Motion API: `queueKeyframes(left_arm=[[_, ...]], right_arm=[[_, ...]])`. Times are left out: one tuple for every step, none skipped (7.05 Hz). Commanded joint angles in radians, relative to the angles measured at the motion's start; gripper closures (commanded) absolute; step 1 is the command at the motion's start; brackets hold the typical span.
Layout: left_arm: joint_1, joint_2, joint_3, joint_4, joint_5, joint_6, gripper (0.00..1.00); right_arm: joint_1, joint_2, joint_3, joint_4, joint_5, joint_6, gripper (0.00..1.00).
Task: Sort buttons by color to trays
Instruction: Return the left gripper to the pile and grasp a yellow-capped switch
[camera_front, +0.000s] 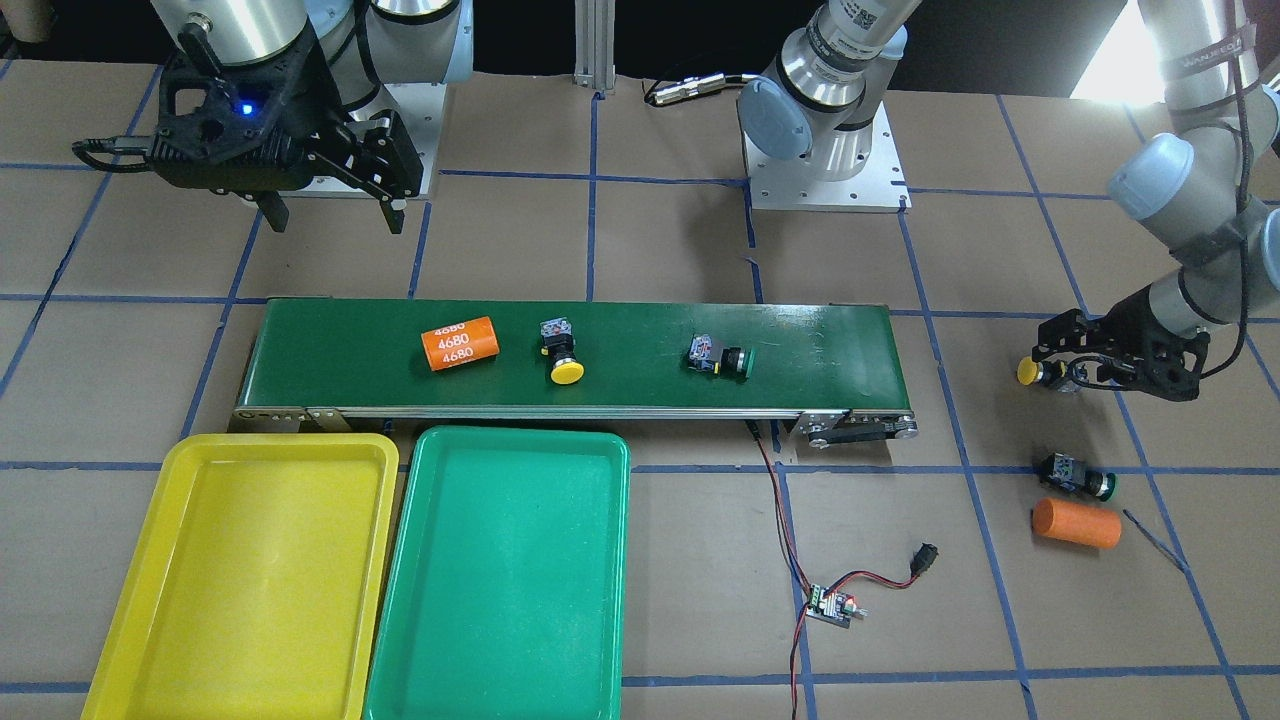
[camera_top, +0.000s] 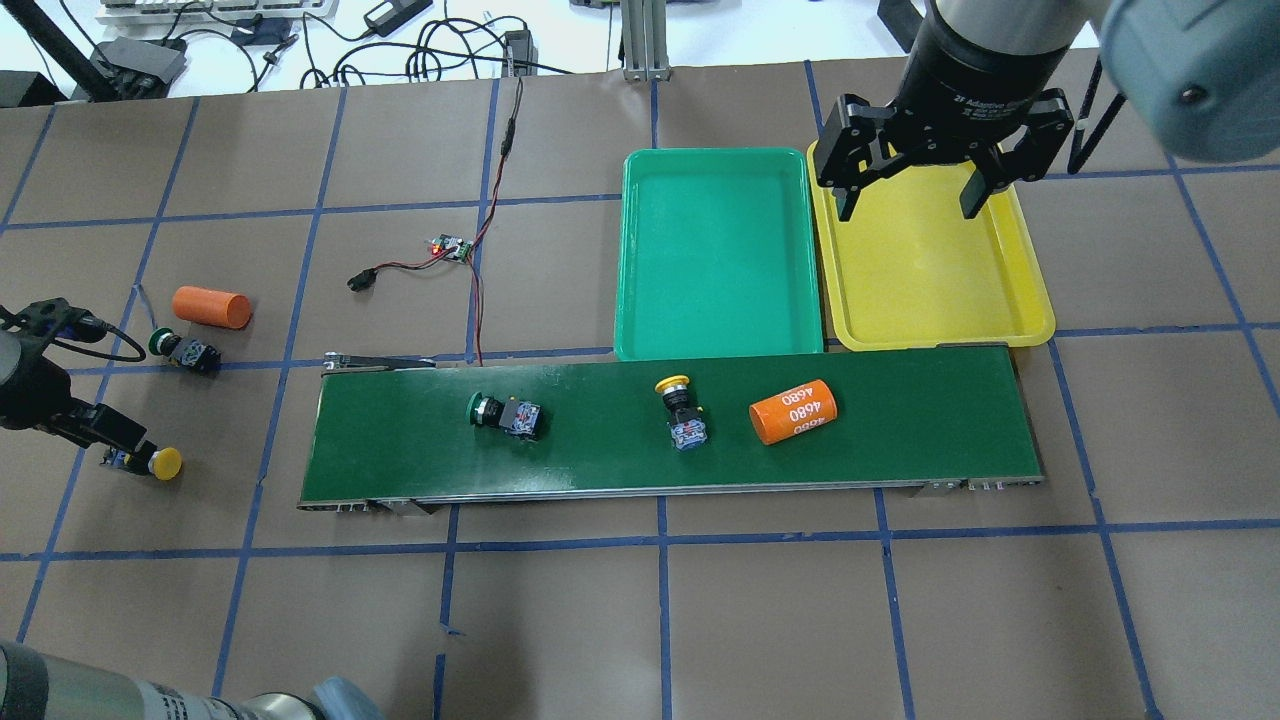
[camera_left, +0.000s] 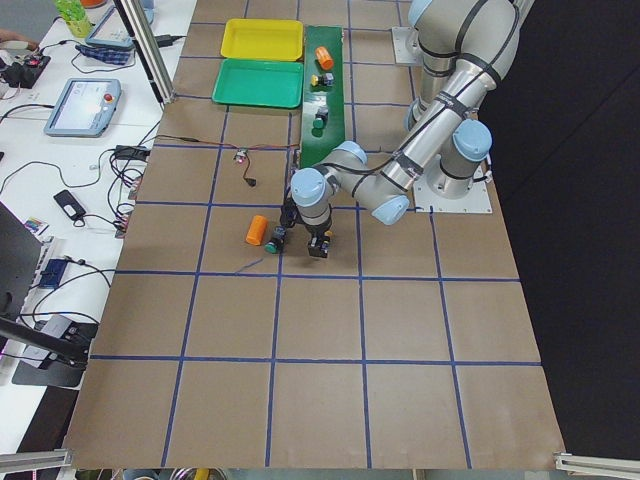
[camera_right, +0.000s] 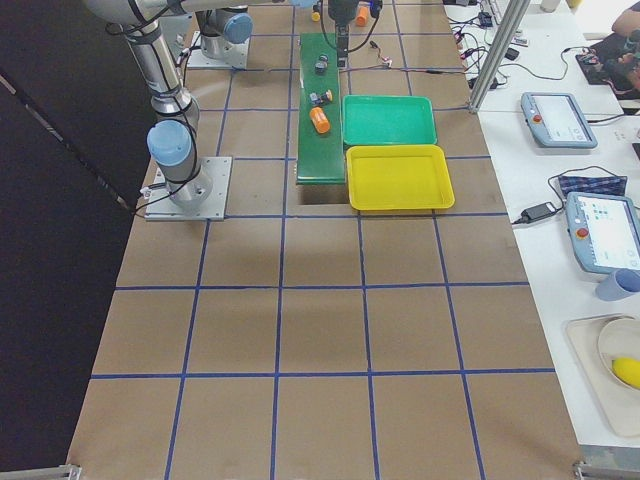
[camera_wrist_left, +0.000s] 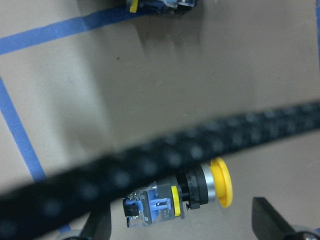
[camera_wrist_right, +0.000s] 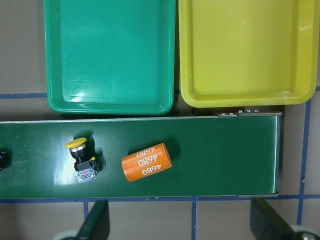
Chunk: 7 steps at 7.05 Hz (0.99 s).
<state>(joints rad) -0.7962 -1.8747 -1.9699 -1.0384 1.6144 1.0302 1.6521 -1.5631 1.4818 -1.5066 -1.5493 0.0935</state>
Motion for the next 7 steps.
queueKeyframes(left_arm=[[0.0,-0.023,0.0,0.003,-0.002,-0.001,0.0],[0.0,-0.032,0.002,0.003,0.001,-0.001,0.0],[0.0,-0.037,0.0,0.007,0.002,-0.001,0.0],[0.0,-0.044,-0.001,0.006,0.004,-0.001,0.0],[0.0,-0.046,-0.001,0.009,0.002,-0.002,0.02],[0.0,-0.044,0.0,0.03,0.004,-0.004,0.38],[-0.001,-0.037,0.002,0.034,0.005,-0.013,0.75]], right_arm=[[0.0,0.0,0.0,0.0,0.0,0.0,0.0],[0.0,0.0,0.002,0.0,0.0,0.0,0.0],[0.0,0.0,0.002,0.0,0.0,0.0,0.0],[0.0,0.0,0.0,0.0,0.0,0.0,0.0],[0.0,0.0,0.002,-0.001,0.0,0.0,0.0],[0.0,0.0,0.0,-0.001,0.0,0.0,0.0],[0.0,0.0,0.0,-0.001,0.0,0.0,0.0]])
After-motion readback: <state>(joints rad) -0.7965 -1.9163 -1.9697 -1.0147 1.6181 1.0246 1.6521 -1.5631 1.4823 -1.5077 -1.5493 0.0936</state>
